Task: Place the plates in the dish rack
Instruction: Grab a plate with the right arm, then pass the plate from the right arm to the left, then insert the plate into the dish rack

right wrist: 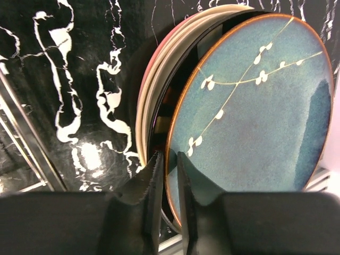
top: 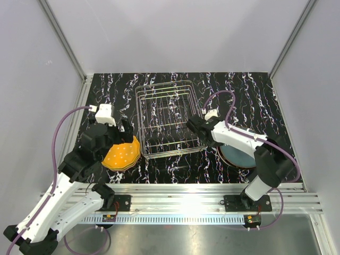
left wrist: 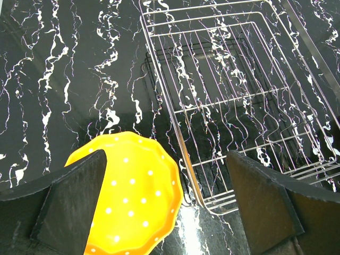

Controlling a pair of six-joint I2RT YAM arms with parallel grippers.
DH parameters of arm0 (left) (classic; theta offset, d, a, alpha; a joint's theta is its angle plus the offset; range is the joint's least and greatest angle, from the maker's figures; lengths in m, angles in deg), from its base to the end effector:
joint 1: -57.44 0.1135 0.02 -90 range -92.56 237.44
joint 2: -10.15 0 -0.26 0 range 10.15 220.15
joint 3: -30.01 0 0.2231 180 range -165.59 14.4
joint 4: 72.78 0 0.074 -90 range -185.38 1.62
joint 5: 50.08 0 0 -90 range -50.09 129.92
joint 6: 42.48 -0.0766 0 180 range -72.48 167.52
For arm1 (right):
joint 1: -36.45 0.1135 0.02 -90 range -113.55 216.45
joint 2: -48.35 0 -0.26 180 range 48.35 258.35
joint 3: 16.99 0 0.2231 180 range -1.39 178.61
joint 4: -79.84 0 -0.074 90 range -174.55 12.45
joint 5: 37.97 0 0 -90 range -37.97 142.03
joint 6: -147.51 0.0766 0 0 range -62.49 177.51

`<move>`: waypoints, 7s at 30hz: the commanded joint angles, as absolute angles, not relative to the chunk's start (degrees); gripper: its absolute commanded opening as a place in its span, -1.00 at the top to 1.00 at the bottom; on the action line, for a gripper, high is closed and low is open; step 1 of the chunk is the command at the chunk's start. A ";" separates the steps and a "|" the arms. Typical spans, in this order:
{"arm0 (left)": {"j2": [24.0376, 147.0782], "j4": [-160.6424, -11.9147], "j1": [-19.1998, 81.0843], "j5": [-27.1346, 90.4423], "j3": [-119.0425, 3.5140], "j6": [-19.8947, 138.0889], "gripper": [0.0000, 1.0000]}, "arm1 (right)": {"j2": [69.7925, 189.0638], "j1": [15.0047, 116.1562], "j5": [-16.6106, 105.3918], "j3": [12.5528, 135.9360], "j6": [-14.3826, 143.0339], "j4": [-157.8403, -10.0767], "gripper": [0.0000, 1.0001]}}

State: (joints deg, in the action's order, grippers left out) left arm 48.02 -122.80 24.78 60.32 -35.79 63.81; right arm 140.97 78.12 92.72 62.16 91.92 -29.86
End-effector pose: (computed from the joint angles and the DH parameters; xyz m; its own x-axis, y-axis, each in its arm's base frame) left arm 0.1381 -0.0568 0.3228 -0.3695 -0.0754 -0.9262 0.1357 0.9816 -0.1341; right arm 0.2298 0.1377 0.1900 -0.8676 -0.1986 -0.4558 0.0473 0.8796 -0.4734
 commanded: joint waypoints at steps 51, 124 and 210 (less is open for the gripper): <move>103.46 -106.56 15.01 21.02 -69.95 92.25 -0.89 | 96.52 85.23 74.36 49.50 78.96 -47.02 1.00; 99.90 -133.91 14.19 47.91 -98.36 76.26 1.00 | 95.10 99.29 91.58 53.01 84.49 -46.32 -0.34; 99.72 -159.49 17.71 87.12 -87.29 69.40 1.00 | 94.40 99.12 102.39 41.50 83.26 -51.24 -0.72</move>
State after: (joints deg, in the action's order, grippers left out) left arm 100.74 -163.21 16.95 83.90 -88.38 69.89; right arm 94.59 98.71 99.58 41.64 83.34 -49.24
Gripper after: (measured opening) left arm 0.035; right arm 0.856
